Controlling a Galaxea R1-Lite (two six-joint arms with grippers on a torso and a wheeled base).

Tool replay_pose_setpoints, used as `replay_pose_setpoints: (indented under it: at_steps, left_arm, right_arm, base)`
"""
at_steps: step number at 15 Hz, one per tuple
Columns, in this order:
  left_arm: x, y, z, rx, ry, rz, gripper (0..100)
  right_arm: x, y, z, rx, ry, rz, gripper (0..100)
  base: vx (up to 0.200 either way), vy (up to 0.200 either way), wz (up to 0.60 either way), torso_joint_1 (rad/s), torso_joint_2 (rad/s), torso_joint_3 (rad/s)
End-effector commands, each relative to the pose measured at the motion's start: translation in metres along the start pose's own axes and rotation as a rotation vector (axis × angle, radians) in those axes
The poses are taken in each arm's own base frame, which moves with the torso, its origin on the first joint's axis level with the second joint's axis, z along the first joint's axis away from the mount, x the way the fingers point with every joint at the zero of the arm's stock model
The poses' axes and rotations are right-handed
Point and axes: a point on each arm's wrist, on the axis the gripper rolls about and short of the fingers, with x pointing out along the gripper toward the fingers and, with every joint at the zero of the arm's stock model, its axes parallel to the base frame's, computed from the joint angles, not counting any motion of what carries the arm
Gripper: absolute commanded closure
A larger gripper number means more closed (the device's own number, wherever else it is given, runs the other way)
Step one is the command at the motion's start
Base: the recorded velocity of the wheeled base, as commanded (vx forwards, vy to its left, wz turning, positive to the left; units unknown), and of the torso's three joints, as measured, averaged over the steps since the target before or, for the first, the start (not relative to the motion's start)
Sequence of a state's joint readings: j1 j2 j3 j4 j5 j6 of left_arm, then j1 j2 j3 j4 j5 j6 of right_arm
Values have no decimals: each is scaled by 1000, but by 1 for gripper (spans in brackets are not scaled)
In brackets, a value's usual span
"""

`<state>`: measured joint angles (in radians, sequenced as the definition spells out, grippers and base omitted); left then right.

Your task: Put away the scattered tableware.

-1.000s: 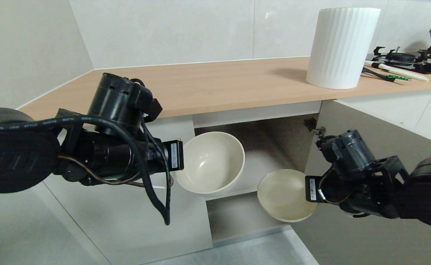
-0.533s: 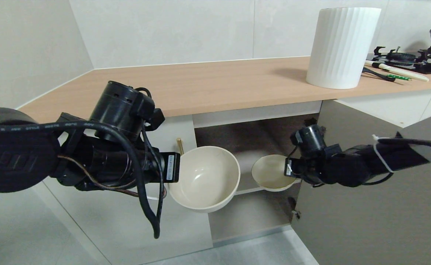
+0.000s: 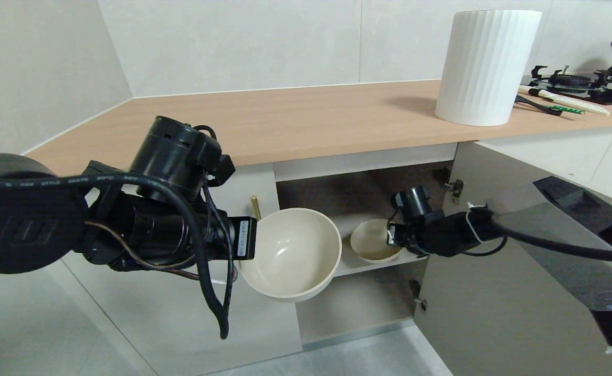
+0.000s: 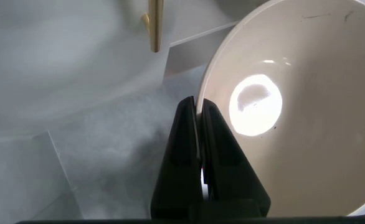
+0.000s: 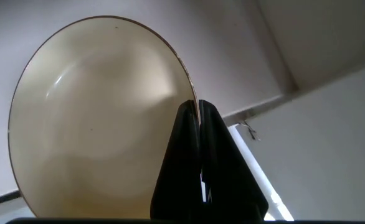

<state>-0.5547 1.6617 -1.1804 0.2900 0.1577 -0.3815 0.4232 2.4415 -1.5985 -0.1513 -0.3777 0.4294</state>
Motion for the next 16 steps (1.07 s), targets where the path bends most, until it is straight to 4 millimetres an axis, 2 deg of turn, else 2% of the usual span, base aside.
replay_pose_setpoints:
  at_steps: [1, 9, 13, 16]
  left_arm:
    - [2, 0, -1, 1, 4, 2, 100]
    - [3, -1, -1, 2, 6, 1, 100]
    - [5, -1, -1, 1, 9, 2, 100]
    - [4, -1, -1, 1, 7, 3, 100]
  right_arm:
    - [22, 5, -12, -4, 11, -5, 100]
    - [48, 19, -12, 9, -27, 10, 100]
    - [53, 24, -13, 11, -42, 3, 100]
    - [57, 35, -18, 5, -53, 14, 100]
  base:
    - [0, 0, 0, 0, 0, 0]
    - [0, 0, 0, 0, 0, 0]
    - [0, 0, 0, 0, 0, 0]
    - [0, 0, 0, 0, 0, 0]
